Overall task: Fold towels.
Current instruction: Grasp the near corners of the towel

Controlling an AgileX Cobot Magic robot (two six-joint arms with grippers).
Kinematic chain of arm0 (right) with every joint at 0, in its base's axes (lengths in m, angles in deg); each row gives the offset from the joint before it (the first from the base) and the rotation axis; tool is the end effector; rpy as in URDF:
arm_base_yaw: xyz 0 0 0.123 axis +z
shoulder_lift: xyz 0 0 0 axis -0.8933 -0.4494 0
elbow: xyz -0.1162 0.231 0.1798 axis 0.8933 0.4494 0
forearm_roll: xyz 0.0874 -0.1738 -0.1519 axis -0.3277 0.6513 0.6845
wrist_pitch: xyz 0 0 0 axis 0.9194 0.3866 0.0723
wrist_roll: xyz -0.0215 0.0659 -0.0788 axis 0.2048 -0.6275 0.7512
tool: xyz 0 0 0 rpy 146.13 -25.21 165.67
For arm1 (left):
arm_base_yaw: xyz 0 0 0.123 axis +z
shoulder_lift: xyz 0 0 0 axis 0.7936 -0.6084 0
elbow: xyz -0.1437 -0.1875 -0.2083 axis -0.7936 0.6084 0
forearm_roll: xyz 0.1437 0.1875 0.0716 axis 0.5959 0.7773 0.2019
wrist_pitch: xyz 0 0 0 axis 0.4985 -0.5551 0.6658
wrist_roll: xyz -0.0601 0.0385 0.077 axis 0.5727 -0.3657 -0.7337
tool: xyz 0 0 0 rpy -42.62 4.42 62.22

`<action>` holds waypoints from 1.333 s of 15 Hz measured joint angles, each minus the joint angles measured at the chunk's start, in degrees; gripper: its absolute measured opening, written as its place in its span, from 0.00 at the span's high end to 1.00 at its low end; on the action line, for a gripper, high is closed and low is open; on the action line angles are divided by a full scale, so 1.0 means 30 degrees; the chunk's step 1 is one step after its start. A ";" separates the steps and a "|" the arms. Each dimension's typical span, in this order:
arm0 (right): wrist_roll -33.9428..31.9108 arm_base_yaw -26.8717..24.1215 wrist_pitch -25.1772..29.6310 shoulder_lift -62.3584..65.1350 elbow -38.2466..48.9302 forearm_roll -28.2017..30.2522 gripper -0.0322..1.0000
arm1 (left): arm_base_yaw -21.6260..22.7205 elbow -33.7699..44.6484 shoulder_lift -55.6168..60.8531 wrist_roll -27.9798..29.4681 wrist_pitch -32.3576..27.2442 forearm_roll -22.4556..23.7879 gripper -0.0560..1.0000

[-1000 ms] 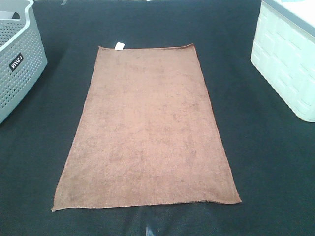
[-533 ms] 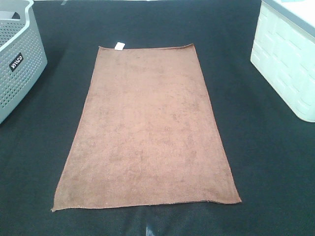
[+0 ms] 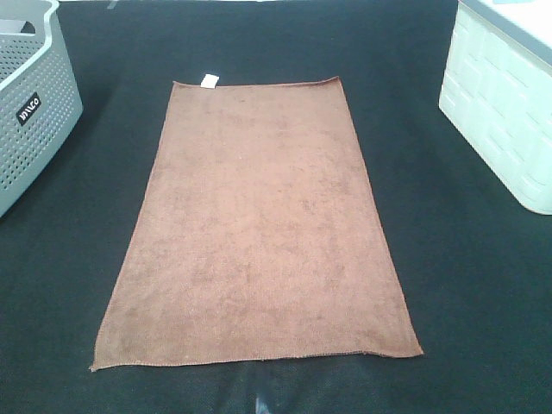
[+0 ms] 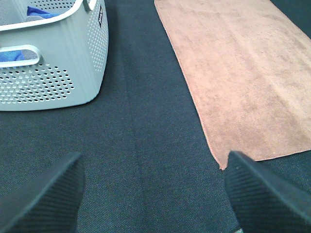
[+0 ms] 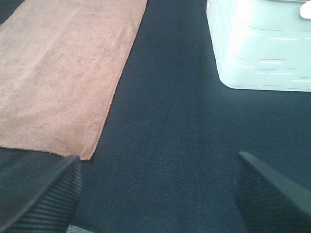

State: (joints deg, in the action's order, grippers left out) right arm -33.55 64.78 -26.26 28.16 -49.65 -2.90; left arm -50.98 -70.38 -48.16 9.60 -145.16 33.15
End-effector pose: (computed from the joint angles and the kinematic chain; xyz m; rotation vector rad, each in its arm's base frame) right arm -0.0307 0.0130 0.2708 -0.2125 2.0215 0.0861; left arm -0.0275 -0.0160 0.2698 0.1288 2.0194 -0.0919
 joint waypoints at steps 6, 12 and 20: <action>0.0000 0.0000 0.0000 0.0000 0.0000 0.0000 0.20 | 0.0000 0.0000 0.0000 0.0000 0.0000 0.0000 0.23; -0.2005 0.0000 -0.0134 -0.0325 0.0000 0.0172 0.21 | 0.0000 -0.0153 0.0000 0.0229 0.0248 0.0000 0.23; -0.4393 0.0000 -0.2426 -0.9778 -0.1853 -0.1222 0.23 | 0.0000 -0.0019 -0.7964 0.1700 0.8060 -0.6226 0.23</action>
State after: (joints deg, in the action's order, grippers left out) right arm -46.73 64.78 -33.54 -1.17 -55.21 -6.57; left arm -50.98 -70.44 -72.05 14.69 -120.98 14.47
